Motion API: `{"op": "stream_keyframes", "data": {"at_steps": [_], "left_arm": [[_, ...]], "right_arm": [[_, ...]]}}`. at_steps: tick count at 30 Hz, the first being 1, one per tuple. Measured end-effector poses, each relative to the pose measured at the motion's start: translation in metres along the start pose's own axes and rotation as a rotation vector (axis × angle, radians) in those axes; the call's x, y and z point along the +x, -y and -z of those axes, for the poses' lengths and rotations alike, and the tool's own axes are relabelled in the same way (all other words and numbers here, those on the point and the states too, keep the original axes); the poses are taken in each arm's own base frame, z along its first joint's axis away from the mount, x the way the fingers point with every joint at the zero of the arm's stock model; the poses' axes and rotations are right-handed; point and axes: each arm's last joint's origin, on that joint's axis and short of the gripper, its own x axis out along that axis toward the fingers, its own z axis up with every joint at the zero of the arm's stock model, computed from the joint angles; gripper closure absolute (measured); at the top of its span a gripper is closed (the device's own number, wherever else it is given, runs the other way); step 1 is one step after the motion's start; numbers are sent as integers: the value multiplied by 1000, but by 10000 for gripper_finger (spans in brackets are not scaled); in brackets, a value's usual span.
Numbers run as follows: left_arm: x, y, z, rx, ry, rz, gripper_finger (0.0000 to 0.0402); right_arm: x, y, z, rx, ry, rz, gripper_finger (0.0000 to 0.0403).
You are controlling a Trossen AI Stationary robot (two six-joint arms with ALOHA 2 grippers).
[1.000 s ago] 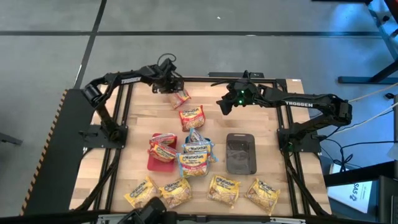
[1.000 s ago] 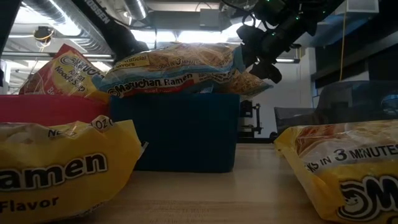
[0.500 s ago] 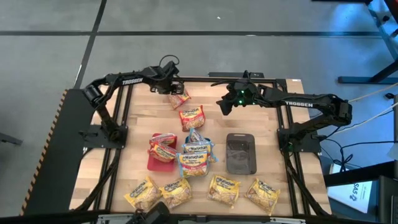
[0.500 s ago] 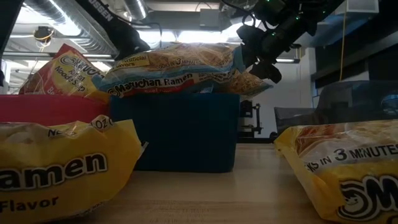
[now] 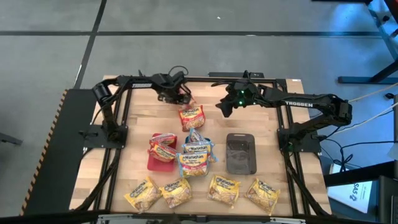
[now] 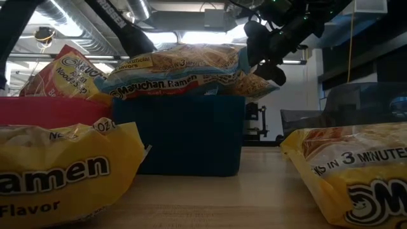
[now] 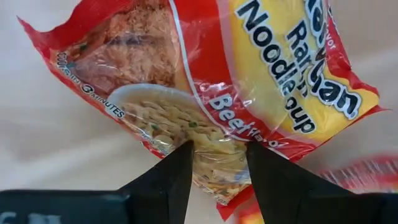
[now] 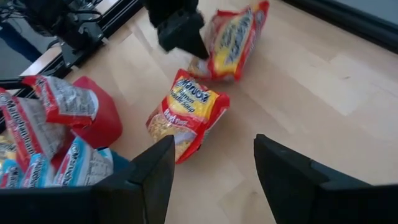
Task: Sort Maruchan noodles
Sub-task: Put the red noodle pack into the red bin
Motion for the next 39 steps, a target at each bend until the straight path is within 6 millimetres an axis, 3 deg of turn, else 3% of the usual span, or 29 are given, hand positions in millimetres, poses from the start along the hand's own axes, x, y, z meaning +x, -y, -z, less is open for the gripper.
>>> {"op": "stream_keyframes", "data": {"at_steps": [4,9,13,19,29,36,39], "left_arm": [[-6,16,10,22,-22,118,253],[-31,26,6,60,139,172,253],[-50,14,-8,78,313,89,253],[-49,-10,-19,118,218,68,257],[-52,-9,-28,155,249,159,238],[-52,-12,-29,128,262,127,236],[-51,-15,-25,122,210,107,236]], "right_arm": [[0,0,1,2,-9,-5,188],[0,0,1,3,-13,-7,188],[0,1,2,6,-33,-9,188],[0,0,3,6,-46,-25,188],[1,-1,0,26,-16,-41,188],[43,2,13,36,-76,-43,188],[61,-4,4,31,-39,-68,188]]}}
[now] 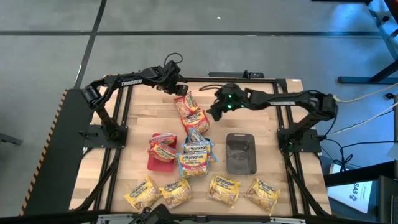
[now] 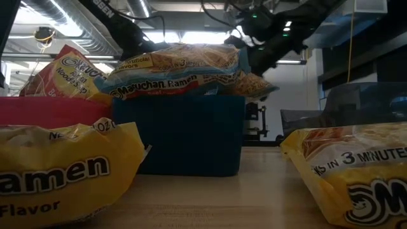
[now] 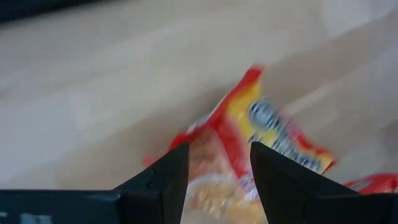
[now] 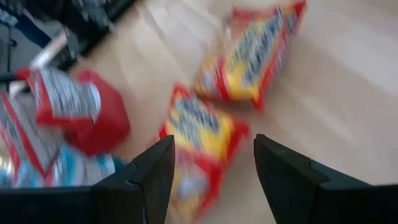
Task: Sort Maruchan noodles
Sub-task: Put the red noodle pack into the red bin
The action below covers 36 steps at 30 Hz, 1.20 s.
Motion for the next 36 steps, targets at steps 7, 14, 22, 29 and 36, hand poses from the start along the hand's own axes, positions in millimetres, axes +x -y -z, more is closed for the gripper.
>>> {"op": "stream_keyframes", "data": {"at_steps": [7,14,22,29,36], "left_arm": [[-3,-14,5,23,-90,-78,236],[-3,-13,3,46,-76,-63,236],[-3,-13,3,93,-78,-53,236],[16,-14,6,107,-147,-32,236],[26,-13,9,113,-169,-28,236]], "right_arm": [[32,-6,-28,-33,23,58,188],[63,1,-28,-9,-25,112,188],[75,7,-30,71,5,193,188],[79,13,-29,142,0,201,188],[97,21,-17,219,-62,155,188]]}}
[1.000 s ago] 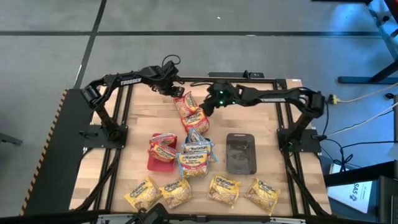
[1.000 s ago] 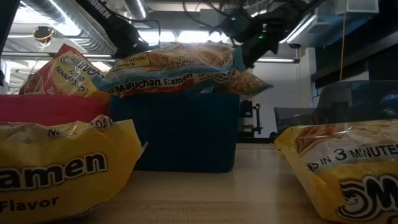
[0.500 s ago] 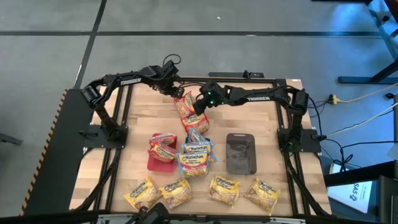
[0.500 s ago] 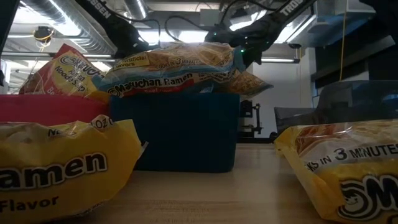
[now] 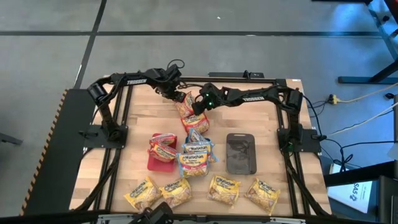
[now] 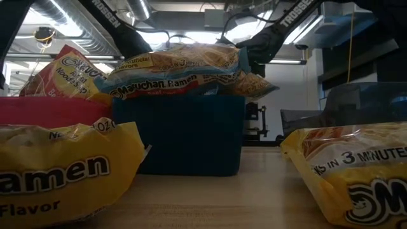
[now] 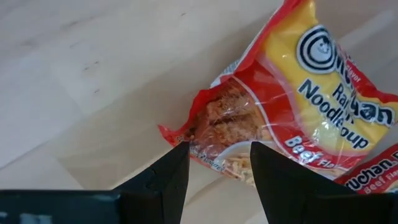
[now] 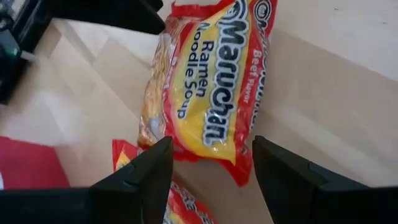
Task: Sort Maruchan noodles
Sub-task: Put the red noodle pack into the red bin
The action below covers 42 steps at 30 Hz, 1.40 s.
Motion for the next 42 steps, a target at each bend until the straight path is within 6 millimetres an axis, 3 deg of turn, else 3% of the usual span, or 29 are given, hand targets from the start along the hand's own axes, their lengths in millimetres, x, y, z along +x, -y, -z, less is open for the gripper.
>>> {"op": "stream_keyframes", "data": {"at_steps": [6,14,21,29,33,42], "left_arm": [[-1,-3,-3,0,18,-1,236],[0,-1,-3,19,7,34,237],[8,0,-4,32,-10,80,237],[20,0,-3,40,-49,93,237],[19,0,-2,28,-52,98,237],[18,3,0,21,-80,128,237]], "right_arm": [[0,1,0,28,18,31,191],[24,7,9,75,-59,-69,228],[24,0,2,59,7,-155,227],[24,4,5,57,-27,-121,229],[25,4,6,41,-25,-108,262],[25,5,5,0,6,-76,386]]}}
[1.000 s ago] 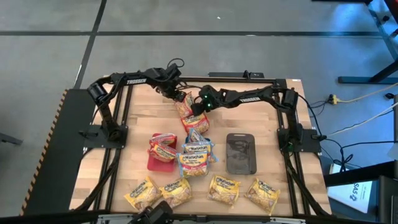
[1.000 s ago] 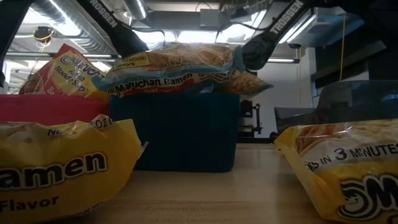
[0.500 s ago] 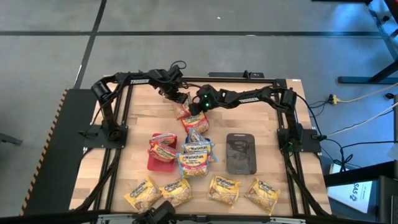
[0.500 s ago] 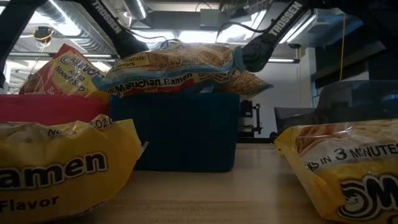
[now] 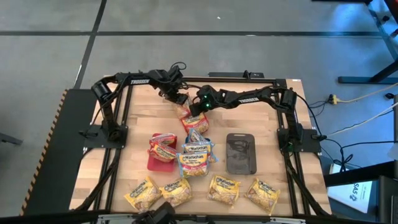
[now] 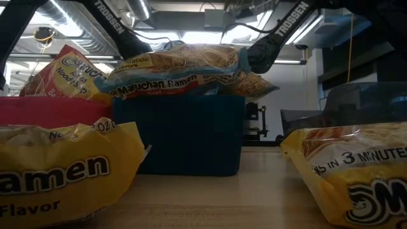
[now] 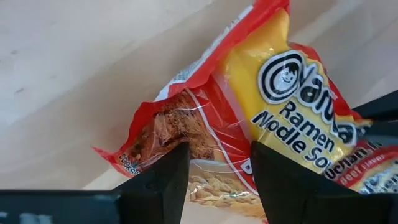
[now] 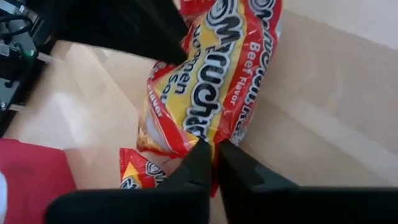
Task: Sort Maruchan noodles
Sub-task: Put the red noodle pack into the red bin
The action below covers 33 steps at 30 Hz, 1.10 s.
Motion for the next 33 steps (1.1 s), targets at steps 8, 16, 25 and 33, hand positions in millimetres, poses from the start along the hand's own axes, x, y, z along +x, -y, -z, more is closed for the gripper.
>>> {"op": "stream_keyframes", "data": {"at_steps": [8,16,25,33], "left_arm": [[1,4,2,-7,-11,2,237],[-12,8,5,1,8,14,237],[-71,11,14,11,140,-49,237],[-135,5,46,-24,249,-263,237]], "right_arm": [[-1,2,-2,-24,13,11,391],[-9,-11,-16,-96,52,-4,401],[-19,-37,-34,-198,31,14,402],[-24,-64,-34,-258,11,-47,402]]}}
